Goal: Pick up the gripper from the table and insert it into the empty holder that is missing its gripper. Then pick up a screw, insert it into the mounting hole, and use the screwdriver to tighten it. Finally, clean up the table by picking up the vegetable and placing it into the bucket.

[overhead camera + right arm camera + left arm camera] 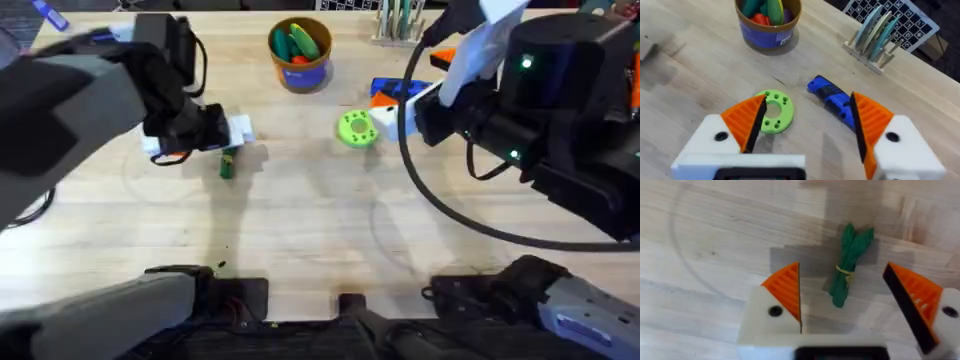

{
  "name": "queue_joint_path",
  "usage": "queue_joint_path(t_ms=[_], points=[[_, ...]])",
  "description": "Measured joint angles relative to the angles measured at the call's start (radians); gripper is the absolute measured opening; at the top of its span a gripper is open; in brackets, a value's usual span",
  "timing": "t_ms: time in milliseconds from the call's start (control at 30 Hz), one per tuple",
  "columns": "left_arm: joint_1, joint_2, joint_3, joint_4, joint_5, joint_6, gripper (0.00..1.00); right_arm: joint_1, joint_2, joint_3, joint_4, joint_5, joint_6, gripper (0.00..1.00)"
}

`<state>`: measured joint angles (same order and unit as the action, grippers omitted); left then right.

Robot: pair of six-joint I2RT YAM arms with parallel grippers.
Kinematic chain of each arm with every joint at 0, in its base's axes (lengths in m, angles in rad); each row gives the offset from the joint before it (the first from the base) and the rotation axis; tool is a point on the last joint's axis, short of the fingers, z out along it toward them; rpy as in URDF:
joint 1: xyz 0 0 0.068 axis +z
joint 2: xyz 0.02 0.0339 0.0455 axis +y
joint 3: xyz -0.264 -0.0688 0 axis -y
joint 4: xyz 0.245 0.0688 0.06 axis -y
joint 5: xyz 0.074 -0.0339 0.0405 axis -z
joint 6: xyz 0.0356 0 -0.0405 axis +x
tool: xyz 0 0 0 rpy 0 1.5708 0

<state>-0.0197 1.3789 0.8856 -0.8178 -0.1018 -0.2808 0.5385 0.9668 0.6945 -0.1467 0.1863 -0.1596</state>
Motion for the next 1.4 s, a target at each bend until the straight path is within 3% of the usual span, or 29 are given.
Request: queue_joint_path(t_ms=[233,467,533,667,700,900,1033,1100,1200,1400], points=[[0.0,0.117,0.0,0.047,0.058,0.059,0.992,0.0,0.0,0.0,0.0,0.0,0.0,0.991],[0.0,0.176,0.01,0.044,0.092,0.064,0.785,0.0,0.0,0.0,0.0,0.0,0.0,0.991],[0.0,0.189,0.02,0.039,0.099,0.064,0.665,0.0,0.0,0.0,0.0,0.0,0.0,0.991],[0.0,0.216,0.046,0.042,0.126,0.065,0.122,0.0,0.0,0.0,0.0,0.0,0.0,0.992],[-0.002,0.219,0.051,0.04,0.132,0.071,0.035,0.0,0.0,0.0,0.0,0.0,0.0,0.992],[0.001,0.217,0.055,0.029,0.153,0.063,0.022,0.0,0.0,0.0,0.0,0.0,0.003,0.991],[0.002,0.204,0.081,0.035,0.238,0.029,0.022,0.0,0.0,0.0,0.0,0.0,0.003,0.991],[-0.001,0.183,0.105,0.111,0.298,-0.009,0.022,0.0,0.0,0.0,0.001,0.0,0.003,0.991],[-0.017,0.143,0.141,0.309,0.368,-0.103,0.021,0.0,0.0,0.0,0.002,0.0,0.003,0.992],[-0.108,0.154,0.163,0.706,0.422,-0.27,0.021,0.0,0.0,0.0,0.002,0.0,0.003,0.991]])
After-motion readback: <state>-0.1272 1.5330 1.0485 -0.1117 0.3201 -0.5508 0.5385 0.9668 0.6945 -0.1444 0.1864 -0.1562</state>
